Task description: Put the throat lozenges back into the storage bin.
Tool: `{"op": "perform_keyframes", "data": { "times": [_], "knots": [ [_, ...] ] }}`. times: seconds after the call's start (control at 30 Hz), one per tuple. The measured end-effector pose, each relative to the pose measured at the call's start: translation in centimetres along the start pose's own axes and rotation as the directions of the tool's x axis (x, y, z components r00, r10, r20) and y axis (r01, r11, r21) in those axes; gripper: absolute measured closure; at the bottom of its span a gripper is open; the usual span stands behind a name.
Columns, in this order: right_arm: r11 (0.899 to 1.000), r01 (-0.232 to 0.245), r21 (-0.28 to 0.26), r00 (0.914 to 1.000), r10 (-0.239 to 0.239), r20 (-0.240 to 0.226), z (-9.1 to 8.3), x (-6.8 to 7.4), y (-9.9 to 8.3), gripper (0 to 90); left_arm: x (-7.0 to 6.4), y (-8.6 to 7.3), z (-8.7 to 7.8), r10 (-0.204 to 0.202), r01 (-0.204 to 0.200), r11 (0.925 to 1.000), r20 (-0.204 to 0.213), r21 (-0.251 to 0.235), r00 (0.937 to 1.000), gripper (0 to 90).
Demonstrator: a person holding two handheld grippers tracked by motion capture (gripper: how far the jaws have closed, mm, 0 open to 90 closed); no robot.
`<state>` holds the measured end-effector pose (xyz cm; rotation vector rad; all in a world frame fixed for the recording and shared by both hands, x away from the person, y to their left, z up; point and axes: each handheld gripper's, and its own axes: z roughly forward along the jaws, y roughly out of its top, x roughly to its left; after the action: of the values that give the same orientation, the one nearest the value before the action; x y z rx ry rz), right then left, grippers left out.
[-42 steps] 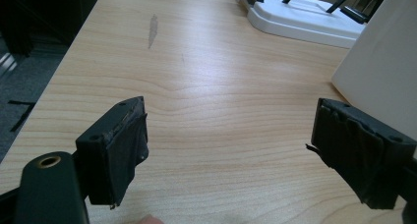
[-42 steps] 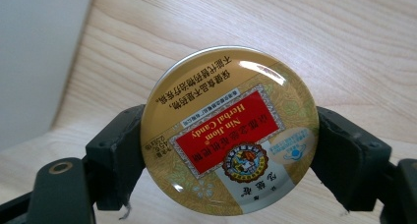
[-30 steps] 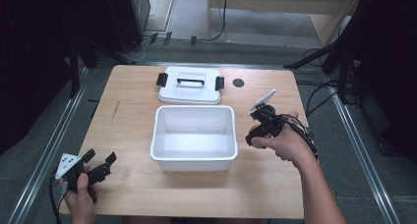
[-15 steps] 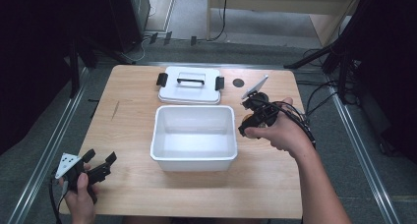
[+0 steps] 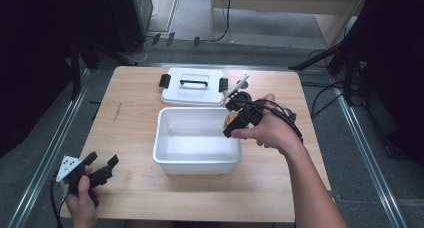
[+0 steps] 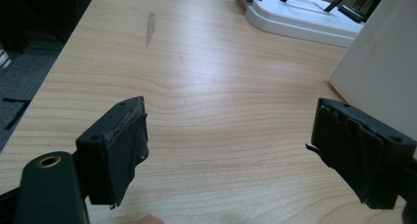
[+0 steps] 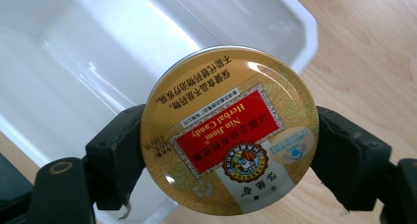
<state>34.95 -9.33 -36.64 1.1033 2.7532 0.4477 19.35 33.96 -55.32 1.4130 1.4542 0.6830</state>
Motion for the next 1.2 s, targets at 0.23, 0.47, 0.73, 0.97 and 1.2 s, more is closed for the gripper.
{"op": "perform_keyframes", "data": {
  "times": [0.23,0.47,0.73,0.97,1.2],
  "knots": [
    [0.99,0.141,-0.008,0.99,-0.141,-0.008,1.1,1.3,0.8,20.2,0.0,0.0,0.0,-0.001,0.001,1.0,0.001,-0.001,1.0,14.6],
    [0.976,0.22,0.0,0.9752,-0.22,-0.026,2.4,1.7,0.9,20.3,0.0,0.0,0.0,-0.002,0.002,1.0,0.002,0.001,1.0,14.6],
    [0.96,0.279,0.035,0.96,-0.278,-0.035,3.8,2.1,0.8,20.2,0.0,0.0,0.0,-0.003,0.003,1.0,0.002,0.002,1.0,14.6],
    [0.956,0.286,0.061,0.9578,-0.284,-0.042,5.3,2.2,0.7,20.2,0.0,0.0,0.0,0.001,-0.001,1.0,0.001,0.002,1.0,14.6],
    [0.952,0.277,0.135,0.961,-0.273,-0.041,6.8,2.7,0.9,20.2,0.0,0.0,0.0,-0.001,0.001,1.0,0.004,0.002,1.0,14.6]
  ]
}}
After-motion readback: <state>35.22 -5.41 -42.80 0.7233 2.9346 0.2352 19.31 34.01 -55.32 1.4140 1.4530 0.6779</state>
